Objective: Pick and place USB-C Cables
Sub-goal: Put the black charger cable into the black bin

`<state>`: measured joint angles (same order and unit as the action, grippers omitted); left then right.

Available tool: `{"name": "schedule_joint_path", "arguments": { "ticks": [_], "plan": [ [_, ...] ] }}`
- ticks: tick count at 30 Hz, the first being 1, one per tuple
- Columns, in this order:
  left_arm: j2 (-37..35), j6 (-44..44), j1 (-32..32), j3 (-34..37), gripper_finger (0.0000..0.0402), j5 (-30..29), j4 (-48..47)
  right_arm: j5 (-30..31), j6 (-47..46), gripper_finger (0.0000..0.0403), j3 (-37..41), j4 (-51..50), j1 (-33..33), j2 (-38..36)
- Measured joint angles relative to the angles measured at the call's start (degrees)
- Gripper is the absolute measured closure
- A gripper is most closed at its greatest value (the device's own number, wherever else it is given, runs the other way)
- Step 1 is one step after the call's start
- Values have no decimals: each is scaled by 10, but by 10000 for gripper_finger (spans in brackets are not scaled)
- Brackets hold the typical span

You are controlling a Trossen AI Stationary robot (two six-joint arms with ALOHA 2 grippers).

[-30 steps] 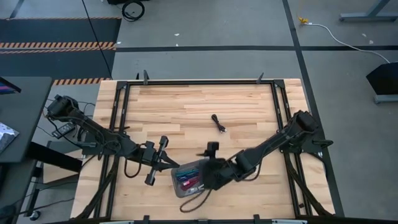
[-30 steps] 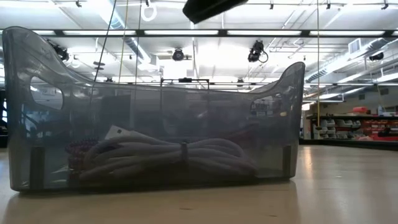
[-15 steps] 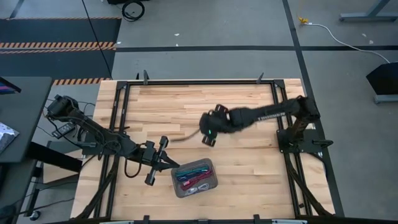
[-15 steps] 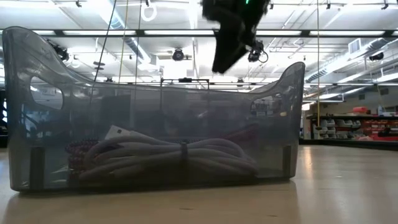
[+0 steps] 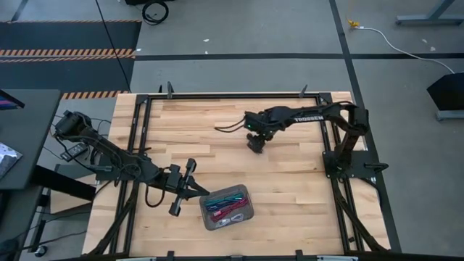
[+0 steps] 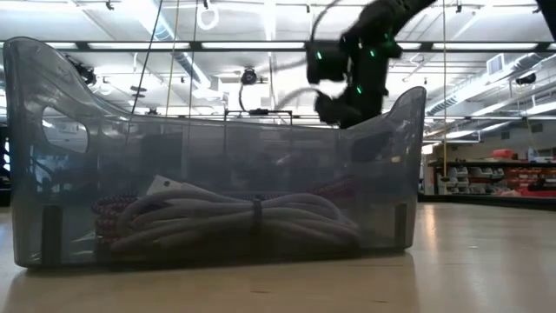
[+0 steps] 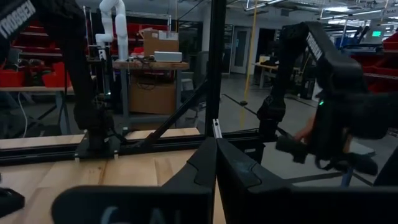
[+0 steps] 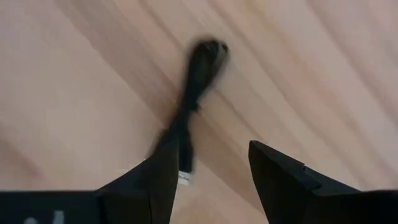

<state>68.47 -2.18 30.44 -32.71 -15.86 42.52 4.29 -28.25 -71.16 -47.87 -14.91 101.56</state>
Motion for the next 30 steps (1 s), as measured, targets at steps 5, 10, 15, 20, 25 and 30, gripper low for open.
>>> {"name": "schedule_joint_path", "arguments": {
  "ticks": [5, 10, 15, 20, 25, 30],
  "plan": [
    [0, 15, 0, 0, 385, 0, 0, -8, 9, 192, 63, 68, -4, 0],
    [0, 18, -1, 0, 385, 0, 0, -24, 26, 181, 59, 101, 6, 0],
    [0, 20, -2, 0, 385, 0, 0, -26, 29, 167, 39, 105, 15, 0],
    [0, 14, -2, 0, 385, 0, 1, -20, 23, 155, 41, 109, 17, 7],
    [0, 13, -2, 0, 386, 0, 1, 15, 18, 151, 71, 138, 18, 6],
    [0, 15, -2, 0, 386, 0, 1, 3, 19, 153, 102, 189, 18, 6]
  ]
}}
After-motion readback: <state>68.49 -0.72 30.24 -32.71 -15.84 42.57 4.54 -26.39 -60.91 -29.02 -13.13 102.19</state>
